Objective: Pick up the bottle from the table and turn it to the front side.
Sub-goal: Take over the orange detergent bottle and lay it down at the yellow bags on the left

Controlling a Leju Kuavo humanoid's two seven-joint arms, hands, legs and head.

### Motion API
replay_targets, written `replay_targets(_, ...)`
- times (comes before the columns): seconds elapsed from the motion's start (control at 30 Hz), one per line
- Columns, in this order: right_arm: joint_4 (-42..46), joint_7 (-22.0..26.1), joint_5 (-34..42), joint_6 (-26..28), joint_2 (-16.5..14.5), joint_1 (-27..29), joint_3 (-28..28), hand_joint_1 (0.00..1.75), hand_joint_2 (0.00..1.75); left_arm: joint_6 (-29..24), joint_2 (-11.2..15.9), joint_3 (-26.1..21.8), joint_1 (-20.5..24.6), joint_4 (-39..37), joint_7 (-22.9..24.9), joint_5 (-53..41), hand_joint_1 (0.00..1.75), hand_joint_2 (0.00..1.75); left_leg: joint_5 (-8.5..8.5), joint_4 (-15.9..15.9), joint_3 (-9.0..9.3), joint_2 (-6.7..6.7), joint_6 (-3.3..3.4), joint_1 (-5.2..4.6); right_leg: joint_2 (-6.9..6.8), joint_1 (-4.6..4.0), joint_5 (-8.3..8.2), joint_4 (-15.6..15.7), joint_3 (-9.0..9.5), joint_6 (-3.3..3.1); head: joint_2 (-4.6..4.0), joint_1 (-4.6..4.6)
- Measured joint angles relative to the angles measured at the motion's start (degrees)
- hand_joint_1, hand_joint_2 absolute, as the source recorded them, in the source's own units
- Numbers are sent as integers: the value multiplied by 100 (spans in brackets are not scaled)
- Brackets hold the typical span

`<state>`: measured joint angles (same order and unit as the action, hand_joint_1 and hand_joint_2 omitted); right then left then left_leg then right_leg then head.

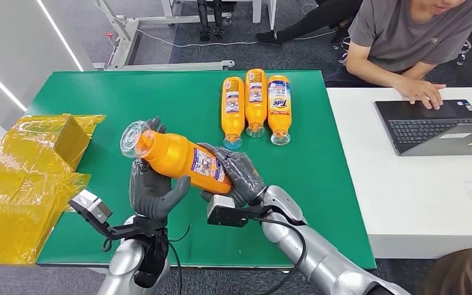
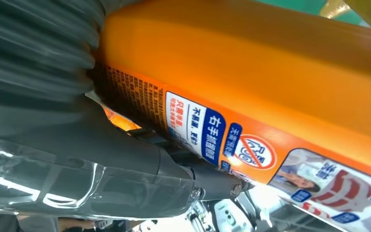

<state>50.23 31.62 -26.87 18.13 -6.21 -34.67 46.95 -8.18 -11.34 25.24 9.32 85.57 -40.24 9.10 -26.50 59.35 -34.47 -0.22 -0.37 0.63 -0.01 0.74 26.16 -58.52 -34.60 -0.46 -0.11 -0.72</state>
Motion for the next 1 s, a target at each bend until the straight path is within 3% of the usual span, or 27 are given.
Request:
replay_targets(0.53,-295,-339,-277,-791,-13,-142,175,175,175,-149,30,-128,-107,-182,4,-174,0,175,0,0,0,1,0,0,2,0,0,1,-2,0,0,0)
replay_targets(1.0,240,-471,-549,-1121,95,199,222,175,175,-476,105,-199,-103,-208,1,-275,1,175,0,0,0,1,0,0,2,0,0,1,-2,0,0,0)
